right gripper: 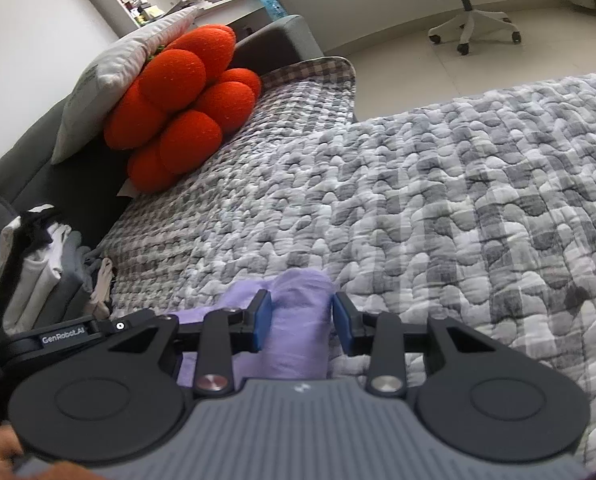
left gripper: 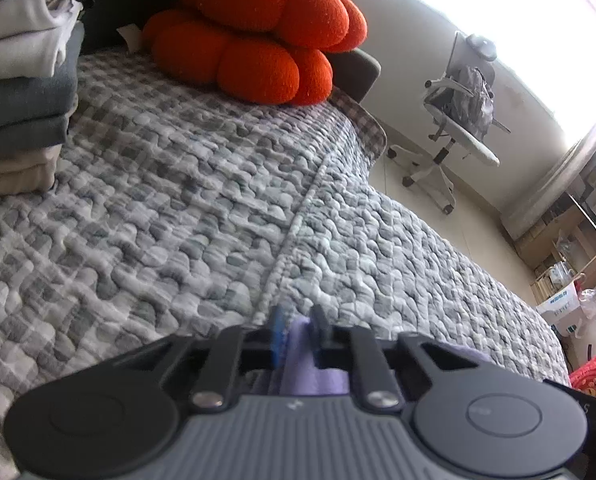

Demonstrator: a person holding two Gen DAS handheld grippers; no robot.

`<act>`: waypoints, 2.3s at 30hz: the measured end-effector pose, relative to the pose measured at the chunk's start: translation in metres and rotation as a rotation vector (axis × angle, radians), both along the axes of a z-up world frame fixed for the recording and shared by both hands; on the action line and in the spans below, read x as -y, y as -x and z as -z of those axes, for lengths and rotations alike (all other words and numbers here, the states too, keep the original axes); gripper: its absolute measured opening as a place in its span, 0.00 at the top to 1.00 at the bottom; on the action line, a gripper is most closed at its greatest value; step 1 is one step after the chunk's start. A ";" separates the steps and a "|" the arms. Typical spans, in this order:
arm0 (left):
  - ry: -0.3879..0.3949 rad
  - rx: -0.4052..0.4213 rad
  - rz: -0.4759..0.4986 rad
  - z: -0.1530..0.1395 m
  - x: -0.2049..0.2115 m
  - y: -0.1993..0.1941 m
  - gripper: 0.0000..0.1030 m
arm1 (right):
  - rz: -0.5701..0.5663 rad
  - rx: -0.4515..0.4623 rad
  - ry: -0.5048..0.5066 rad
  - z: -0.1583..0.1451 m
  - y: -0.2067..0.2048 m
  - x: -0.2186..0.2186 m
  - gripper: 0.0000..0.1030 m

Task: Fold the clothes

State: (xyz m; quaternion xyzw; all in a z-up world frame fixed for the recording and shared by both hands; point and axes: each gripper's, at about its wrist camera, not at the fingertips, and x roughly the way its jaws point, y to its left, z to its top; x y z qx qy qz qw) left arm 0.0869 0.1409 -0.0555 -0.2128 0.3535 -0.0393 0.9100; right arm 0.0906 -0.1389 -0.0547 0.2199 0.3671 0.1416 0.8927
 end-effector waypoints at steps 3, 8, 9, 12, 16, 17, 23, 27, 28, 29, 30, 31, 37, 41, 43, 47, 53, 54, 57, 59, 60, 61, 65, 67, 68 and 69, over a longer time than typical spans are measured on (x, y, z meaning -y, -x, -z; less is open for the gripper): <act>0.021 0.048 -0.002 0.000 -0.004 0.005 0.99 | 0.008 0.007 0.032 -0.001 0.000 -0.003 0.85; 0.014 0.070 -0.036 0.004 -0.006 0.009 0.99 | 0.019 0.027 0.086 -0.002 0.002 -0.009 0.90; 0.004 0.057 -0.035 0.007 -0.005 0.007 0.99 | 0.021 0.015 0.099 0.001 0.001 -0.010 0.90; -0.011 0.034 -0.032 0.012 -0.002 0.003 0.99 | 0.022 0.002 0.106 0.007 0.000 -0.010 0.90; 0.003 0.029 -0.025 0.008 -0.005 0.005 0.98 | 0.011 0.002 0.107 0.004 0.001 -0.010 0.82; 0.007 0.028 -0.022 0.006 -0.006 0.006 0.97 | 0.008 -0.001 0.110 0.002 0.002 -0.010 0.81; 0.035 0.008 0.017 -0.002 -0.013 0.016 0.87 | 0.020 -0.043 0.075 -0.010 0.003 -0.007 0.63; 0.036 -0.012 0.053 -0.006 -0.016 0.024 0.80 | 0.015 -0.058 0.079 -0.020 0.007 -0.009 0.63; 0.035 -0.015 0.059 -0.006 -0.017 0.026 0.78 | 0.012 -0.060 0.083 -0.022 0.009 -0.010 0.63; 0.035 -0.019 0.066 -0.007 -0.018 0.029 0.76 | 0.008 -0.061 0.086 -0.023 0.011 -0.011 0.63; 0.035 -0.023 0.074 -0.007 -0.019 0.031 0.76 | 0.006 -0.065 0.086 -0.024 0.012 -0.012 0.62; 0.036 -0.027 0.080 -0.008 -0.020 0.033 0.76 | 0.004 -0.070 0.084 -0.025 0.014 -0.013 0.62; 0.047 -0.050 0.106 -0.010 -0.028 0.047 0.73 | -0.005 -0.090 0.073 -0.028 0.026 -0.015 0.60; 0.072 -0.065 0.113 -0.011 -0.035 0.056 0.73 | 0.003 -0.101 0.048 -0.030 0.033 -0.013 0.59; 0.088 -0.072 0.119 -0.010 -0.038 0.061 0.73 | 0.002 -0.110 0.035 -0.030 0.036 -0.011 0.59; 0.123 -0.083 0.135 -0.010 -0.043 0.071 0.73 | -0.004 -0.116 0.026 -0.030 0.044 -0.010 0.59; 0.183 -0.107 0.140 -0.007 -0.055 0.083 0.73 | -0.008 -0.121 -0.004 -0.027 0.055 -0.005 0.59; 0.196 -0.112 0.137 -0.006 -0.057 0.084 0.73 | -0.006 -0.122 -0.007 -0.026 0.057 -0.003 0.58; 0.238 -0.129 0.128 -0.002 -0.066 0.088 0.73 | -0.001 -0.136 -0.026 -0.020 0.061 0.000 0.58; 0.262 -0.141 0.123 0.002 -0.071 0.090 0.73 | 0.004 -0.147 -0.035 -0.016 0.063 0.003 0.58; 0.271 -0.146 0.121 0.003 -0.073 0.091 0.73 | 0.007 -0.151 -0.039 -0.014 0.064 0.005 0.58; 0.279 -0.151 0.120 0.004 -0.074 0.092 0.73 | 0.009 -0.155 -0.043 -0.013 0.065 0.006 0.58; 0.300 -0.166 0.132 0.008 -0.074 0.095 0.73 | 0.013 -0.163 -0.053 -0.010 0.067 0.010 0.58; 0.305 -0.165 0.151 0.008 -0.072 0.095 0.73 | 0.010 -0.166 -0.059 -0.009 0.069 0.011 0.58; 0.308 -0.164 0.160 0.008 -0.070 0.095 0.73 | 0.006 -0.168 -0.062 -0.008 0.070 0.011 0.58; 0.310 -0.164 0.169 0.008 -0.069 0.095 0.73 | 0.003 -0.170 -0.065 -0.007 0.071 0.011 0.58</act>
